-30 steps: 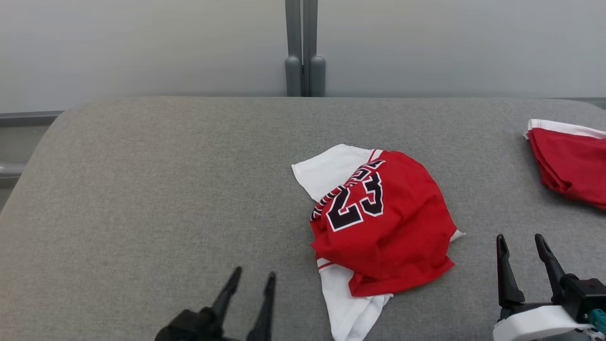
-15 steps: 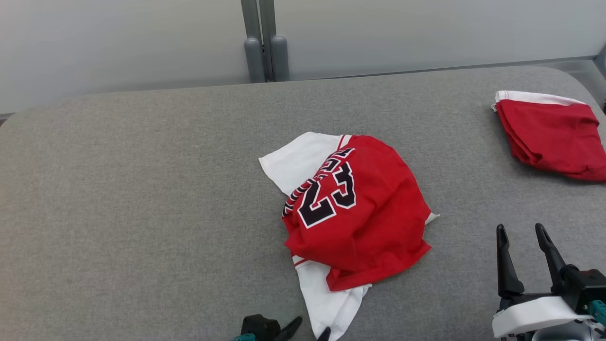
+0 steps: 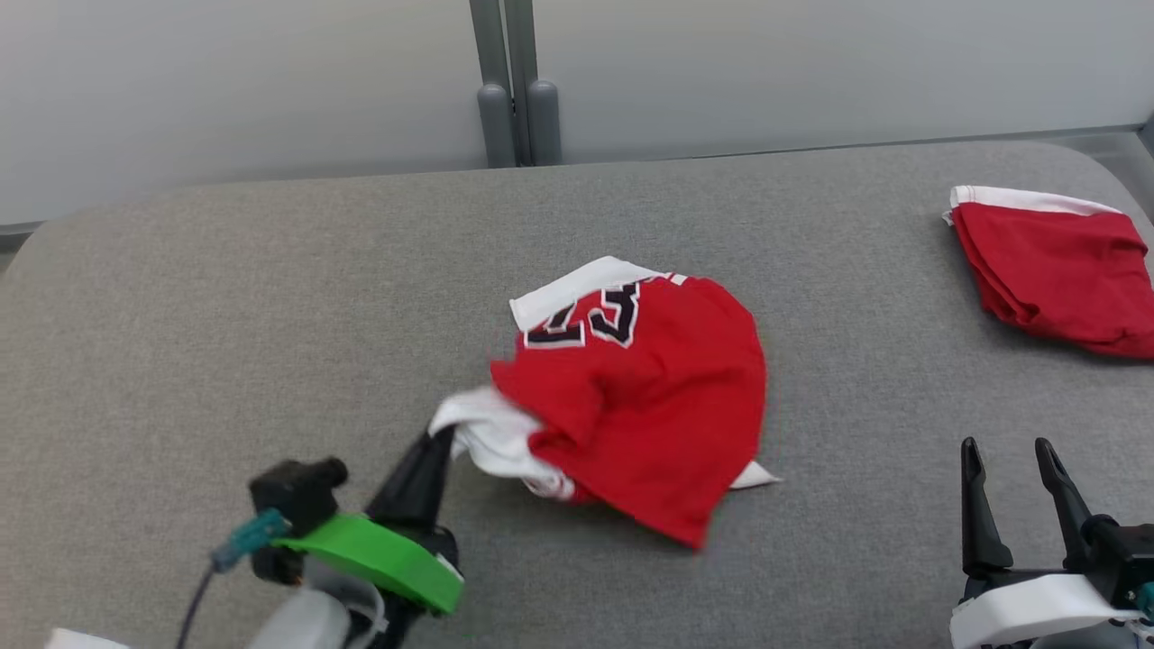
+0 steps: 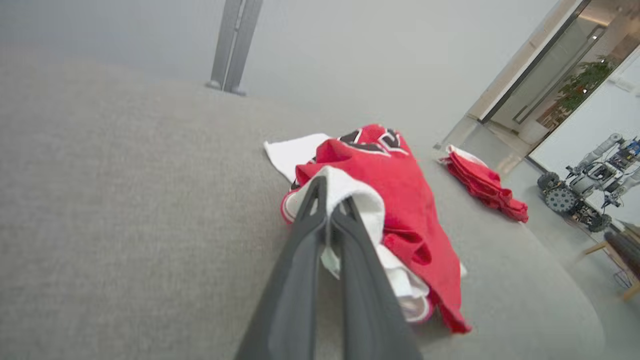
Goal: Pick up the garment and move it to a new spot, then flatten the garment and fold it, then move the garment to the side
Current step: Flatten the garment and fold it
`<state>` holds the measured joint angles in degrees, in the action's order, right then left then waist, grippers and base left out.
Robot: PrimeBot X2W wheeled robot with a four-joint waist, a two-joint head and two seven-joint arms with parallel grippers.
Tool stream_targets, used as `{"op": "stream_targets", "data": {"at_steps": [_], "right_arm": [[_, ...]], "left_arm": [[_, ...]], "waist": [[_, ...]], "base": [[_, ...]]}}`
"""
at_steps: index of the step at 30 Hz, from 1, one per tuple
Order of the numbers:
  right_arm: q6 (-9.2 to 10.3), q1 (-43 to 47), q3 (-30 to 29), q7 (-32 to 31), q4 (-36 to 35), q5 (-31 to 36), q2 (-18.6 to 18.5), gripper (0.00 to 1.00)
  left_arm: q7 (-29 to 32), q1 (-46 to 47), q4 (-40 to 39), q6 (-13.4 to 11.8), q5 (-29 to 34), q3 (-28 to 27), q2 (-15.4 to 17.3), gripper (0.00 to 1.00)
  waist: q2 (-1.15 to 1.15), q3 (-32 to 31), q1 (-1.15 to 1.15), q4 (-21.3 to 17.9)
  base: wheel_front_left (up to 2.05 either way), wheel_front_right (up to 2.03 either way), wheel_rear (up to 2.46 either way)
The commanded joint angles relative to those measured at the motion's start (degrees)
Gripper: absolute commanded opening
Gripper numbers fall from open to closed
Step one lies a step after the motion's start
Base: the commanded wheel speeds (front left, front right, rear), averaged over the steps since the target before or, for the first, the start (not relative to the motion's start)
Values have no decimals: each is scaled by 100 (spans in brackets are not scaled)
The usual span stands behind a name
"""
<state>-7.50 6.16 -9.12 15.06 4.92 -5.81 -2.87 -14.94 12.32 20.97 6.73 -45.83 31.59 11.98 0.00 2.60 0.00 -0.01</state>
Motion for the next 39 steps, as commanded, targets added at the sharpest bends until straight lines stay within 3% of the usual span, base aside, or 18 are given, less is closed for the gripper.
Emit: {"op": "stream_targets", "data": {"at_steps": [1, 7, 15, 32, 39], "right_arm": [[2, 41, 13, 15, 5, -18, -6, 100], [2, -70, 150, 15, 66, -115, -6, 100], [2, -191, 238, 15, 128, -257, -6, 100], [2, -278, 215, 15, 168, -300, -7, 100], [2, -313, 244, 15, 196, -288, -6, 100]], "left_arm": [[-25, 184, -310, -113, 184, -190, 257, 0], [168, 706, -1912, -441, 514, -835, 1092, 0], [828, 1336, -2710, -525, 558, -1100, 1696, 0], [1526, 2207, -3240, -489, 403, -1142, 1918, 0], [2186, 2826, -3243, -462, 351, -806, 1794, 0]], "waist": [[0, -67, 0, 99], [0, -96, 0, 148], [0, -67, 0, -38], [0, 1, 0, -282], [0, -13, 0, -349]], "base": [[0, 0, 0], [0, 0, 0], [0, 0, 0], [0, 0, 0], [0, 0, 0]]}}
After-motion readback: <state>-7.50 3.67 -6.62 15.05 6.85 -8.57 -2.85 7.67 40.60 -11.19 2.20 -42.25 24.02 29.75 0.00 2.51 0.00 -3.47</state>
